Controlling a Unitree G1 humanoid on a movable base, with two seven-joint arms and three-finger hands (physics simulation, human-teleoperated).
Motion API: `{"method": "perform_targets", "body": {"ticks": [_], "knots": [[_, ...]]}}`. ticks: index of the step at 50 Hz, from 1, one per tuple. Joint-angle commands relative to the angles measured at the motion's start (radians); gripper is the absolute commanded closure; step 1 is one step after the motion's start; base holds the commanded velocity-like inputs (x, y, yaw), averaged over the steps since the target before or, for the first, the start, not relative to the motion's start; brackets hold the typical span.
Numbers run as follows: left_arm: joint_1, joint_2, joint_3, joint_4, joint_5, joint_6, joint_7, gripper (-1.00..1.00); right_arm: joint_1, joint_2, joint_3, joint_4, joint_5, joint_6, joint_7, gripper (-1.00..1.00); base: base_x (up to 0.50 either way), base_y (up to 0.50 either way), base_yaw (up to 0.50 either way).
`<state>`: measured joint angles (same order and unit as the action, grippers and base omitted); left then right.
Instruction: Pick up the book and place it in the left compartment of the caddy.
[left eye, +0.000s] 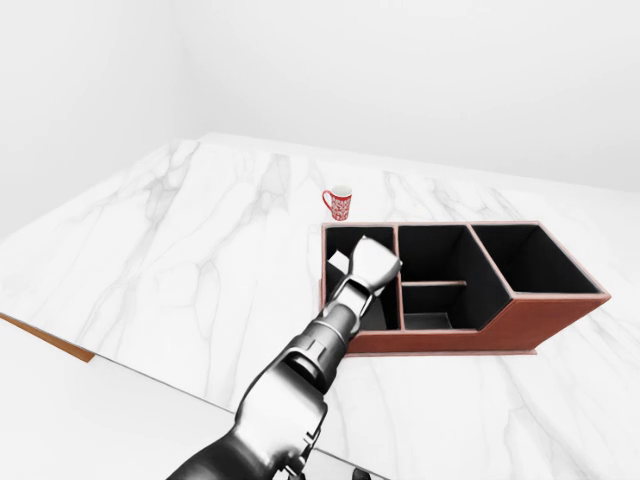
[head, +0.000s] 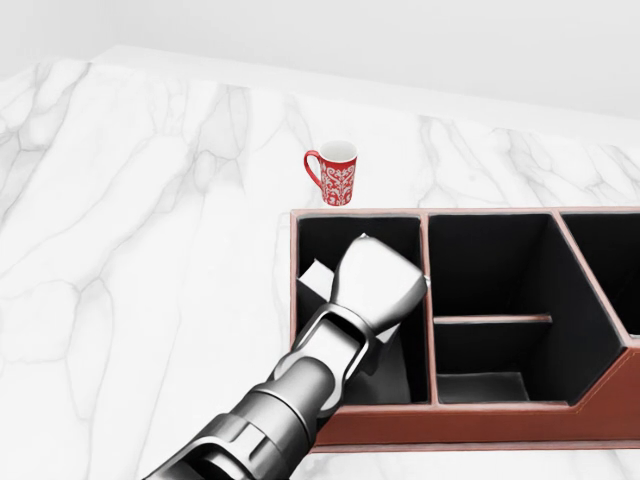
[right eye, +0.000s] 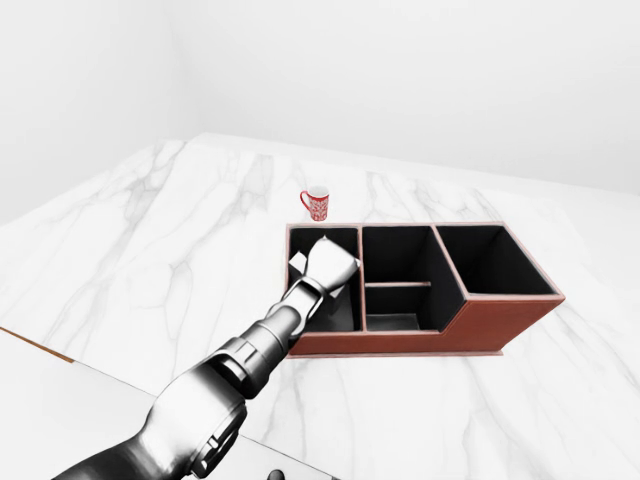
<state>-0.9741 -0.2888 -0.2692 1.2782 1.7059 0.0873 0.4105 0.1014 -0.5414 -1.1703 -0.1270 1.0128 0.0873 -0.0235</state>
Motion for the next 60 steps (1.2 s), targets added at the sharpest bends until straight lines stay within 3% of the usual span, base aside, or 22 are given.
{"method": "perform_targets", "body": {"ticks": [1, 22, 51, 56, 57, 60], "knots": [[0.02, 0.017, 0.036, 0.051, -0.021, 0.0, 0.074, 1.0, 0.0, 0.002, 0.001, -0.002, 0.0, 0.0, 0.003, -1.0, 0.0, 0.0, 0.0], [0.071, 0.027, 0.052, 0.087, -0.061, 0.0, 0.113, 1.0, -0.001, 0.0, 0.004, 0.003, -0.002, 0.0, 0.006, -1.0, 0.0, 0.0, 0.0], [0.105, 0.0, 0.054, 0.092, -0.104, 0.0, 0.113, 1.0, 0.0, -0.001, 0.001, 0.002, -0.001, 0.0, 0.007, -1.0, 0.0, 0.0, 0.0], [0.115, 0.003, 0.059, 0.096, -0.113, -0.019, 0.113, 1.0, 0.0, -0.002, -0.002, 0.001, 0.001, 0.0, 0.007, -1.0, 0.0, 0.0, 0.0], [0.12, 0.006, 0.057, 0.098, -0.108, -0.007, 0.113, 1.0, 0.002, -0.004, -0.004, -0.004, 0.004, 0.0, 0.003, -1.0, 0.0, 0.0, 0.01], [0.126, 0.01, 0.062, 0.099, -0.112, -0.005, 0.113, 1.0, -0.003, 0.001, 0.003, 0.006, -0.005, 0.0, 0.013, -1.0, 0.0, 0.0, 0.0]]}}
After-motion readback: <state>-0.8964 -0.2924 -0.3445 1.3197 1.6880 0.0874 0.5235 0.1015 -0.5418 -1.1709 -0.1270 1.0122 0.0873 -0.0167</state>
